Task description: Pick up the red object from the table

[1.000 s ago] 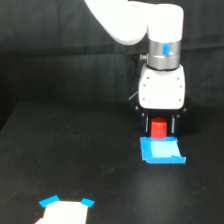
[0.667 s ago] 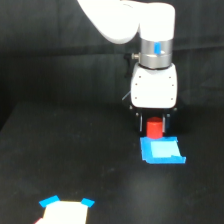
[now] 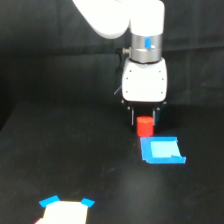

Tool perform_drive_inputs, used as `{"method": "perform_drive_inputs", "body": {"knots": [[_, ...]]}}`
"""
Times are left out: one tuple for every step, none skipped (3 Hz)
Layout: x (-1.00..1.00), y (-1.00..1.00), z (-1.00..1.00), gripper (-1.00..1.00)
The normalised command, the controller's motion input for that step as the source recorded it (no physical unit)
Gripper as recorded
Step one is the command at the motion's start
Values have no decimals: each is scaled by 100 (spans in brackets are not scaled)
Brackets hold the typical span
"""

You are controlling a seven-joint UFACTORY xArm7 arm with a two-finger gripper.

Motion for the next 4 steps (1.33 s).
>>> {"method": "perform_drive_inputs", "body": {"knots": [[-78, -10, 100, -100], [-34, -52, -83, 100], [-21, 19, 100, -100], [-74, -61, -53, 100]]}}
